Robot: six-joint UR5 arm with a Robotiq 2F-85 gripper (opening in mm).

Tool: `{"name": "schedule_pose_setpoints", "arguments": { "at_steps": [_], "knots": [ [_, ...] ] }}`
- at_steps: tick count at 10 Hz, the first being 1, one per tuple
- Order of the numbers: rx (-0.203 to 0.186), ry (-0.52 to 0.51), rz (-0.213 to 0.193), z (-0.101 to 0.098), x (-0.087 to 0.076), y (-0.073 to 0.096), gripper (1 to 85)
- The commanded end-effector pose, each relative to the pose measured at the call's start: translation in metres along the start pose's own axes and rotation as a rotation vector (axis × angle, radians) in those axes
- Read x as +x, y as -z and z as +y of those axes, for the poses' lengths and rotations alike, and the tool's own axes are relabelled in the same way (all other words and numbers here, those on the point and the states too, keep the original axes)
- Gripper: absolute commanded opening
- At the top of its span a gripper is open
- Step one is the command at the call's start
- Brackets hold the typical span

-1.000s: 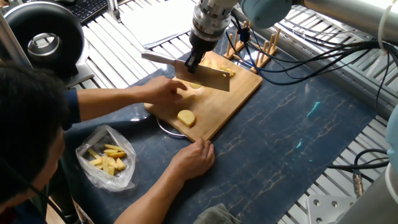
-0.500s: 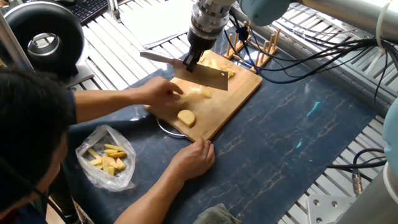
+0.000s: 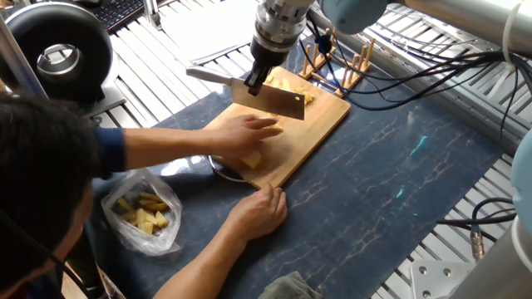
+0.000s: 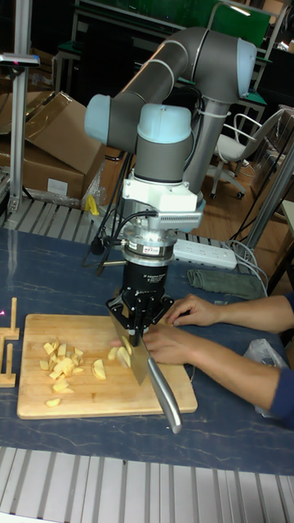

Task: Chop the potatoes

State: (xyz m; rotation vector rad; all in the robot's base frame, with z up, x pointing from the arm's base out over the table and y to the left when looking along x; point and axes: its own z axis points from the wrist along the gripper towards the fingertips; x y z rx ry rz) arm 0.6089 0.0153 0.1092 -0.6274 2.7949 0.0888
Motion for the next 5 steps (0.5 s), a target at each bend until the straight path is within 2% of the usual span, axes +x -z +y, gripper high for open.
{"name": "schedule_pose_setpoints", "arguments": {
  "at_steps": [1, 5],
  "knots": [
    [-0.009, 0.004, -0.005, -0.0014, -0.0013, 0.0021, 1.0],
    [-0.005, 0.004, -0.003, -0.0021, -0.0011, 0.0017, 1.0]
  ]
}}
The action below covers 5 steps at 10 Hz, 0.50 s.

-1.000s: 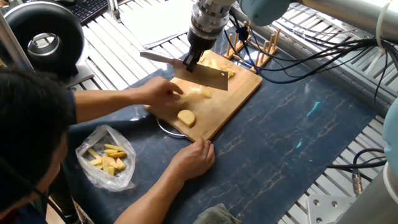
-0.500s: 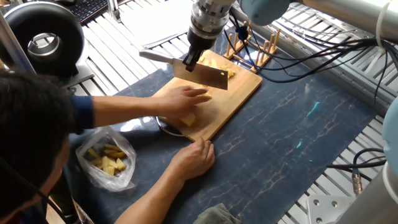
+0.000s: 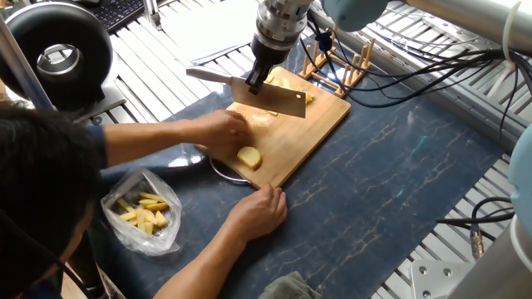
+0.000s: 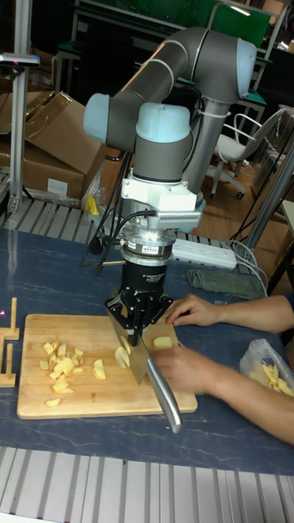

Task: Chop the potatoes

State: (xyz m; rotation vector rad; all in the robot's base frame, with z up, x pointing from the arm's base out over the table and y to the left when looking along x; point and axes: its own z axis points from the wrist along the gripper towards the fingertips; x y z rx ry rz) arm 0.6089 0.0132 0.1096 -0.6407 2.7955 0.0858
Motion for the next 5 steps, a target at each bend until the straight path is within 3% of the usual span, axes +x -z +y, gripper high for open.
{"name": "schedule_pose_setpoints", "arguments": {
  "at_steps": [1, 5],
  "knots": [
    [-0.008, -0.007, -0.008, 0.0007, -0.0020, 0.0007, 1.0],
    [0.008, 0.034, -0.012, -0.0070, -0.0033, 0.0005, 1.0]
  ]
}}
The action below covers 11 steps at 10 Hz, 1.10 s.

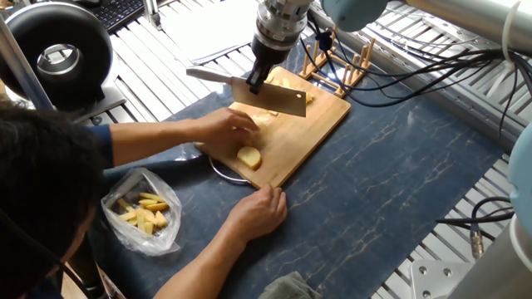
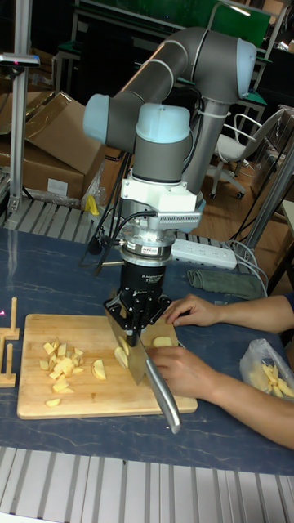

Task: Chop the potatoes

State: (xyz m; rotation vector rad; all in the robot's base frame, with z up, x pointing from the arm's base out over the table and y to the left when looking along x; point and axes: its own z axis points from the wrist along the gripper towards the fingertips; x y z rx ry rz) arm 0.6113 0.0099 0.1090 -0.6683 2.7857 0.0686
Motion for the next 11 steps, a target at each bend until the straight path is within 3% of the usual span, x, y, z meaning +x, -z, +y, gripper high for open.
{"name": "schedule_pose_setpoints", "arguments": {
  "at_steps": [1, 2, 3, 4, 5, 10, 11],
  "knots": [
    [0.044, 0.090, -0.009, -0.019, -0.004, 0.003, 1.0],
    [0.023, 0.054, -0.005, -0.014, -0.003, 0.004, 1.0],
    [-0.032, -0.011, 0.003, 0.002, 0.000, 0.005, 1.0],
    [0.011, 0.006, 0.017, -0.008, 0.002, 0.007, 1.0],
    [0.027, 0.029, 0.021, -0.011, 0.001, 0.007, 1.0],
    [0.016, 0.028, 0.023, -0.006, -0.001, 0.012, 1.0],
    [-0.007, -0.002, 0.019, 0.002, -0.003, 0.012, 1.0]
  ]
}}
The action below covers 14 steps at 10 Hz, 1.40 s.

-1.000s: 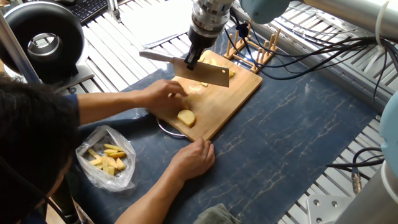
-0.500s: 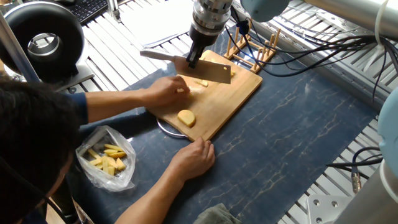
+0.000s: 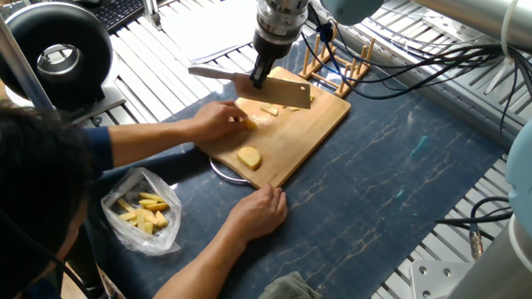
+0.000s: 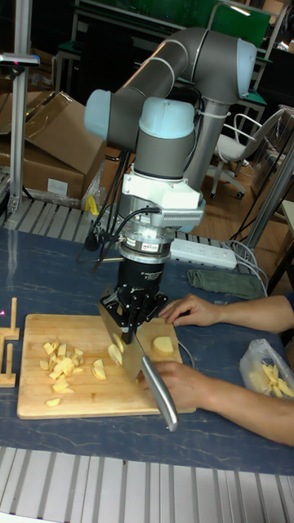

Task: Chop the potatoes

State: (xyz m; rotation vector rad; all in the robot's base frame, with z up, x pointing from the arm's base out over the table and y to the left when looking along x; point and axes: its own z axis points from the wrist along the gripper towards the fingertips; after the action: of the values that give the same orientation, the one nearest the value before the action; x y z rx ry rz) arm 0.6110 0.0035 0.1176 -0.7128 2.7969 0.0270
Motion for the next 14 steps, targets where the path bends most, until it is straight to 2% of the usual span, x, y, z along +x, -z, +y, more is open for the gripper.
{"name": "schedule_pose_setpoints", "arguments": {
  "at_steps": [1, 3, 7, 14],
  "knots": [
    [-0.031, -0.040, -0.005, 0.012, -0.007, 0.006, 1.0],
    [-0.010, -0.020, 0.008, 0.011, -0.010, 0.009, 1.0],
    [-0.012, -0.024, 0.032, 0.017, -0.009, 0.025, 1.0],
    [-0.012, -0.033, 0.035, 0.017, -0.008, 0.023, 1.0]
  ]
}}
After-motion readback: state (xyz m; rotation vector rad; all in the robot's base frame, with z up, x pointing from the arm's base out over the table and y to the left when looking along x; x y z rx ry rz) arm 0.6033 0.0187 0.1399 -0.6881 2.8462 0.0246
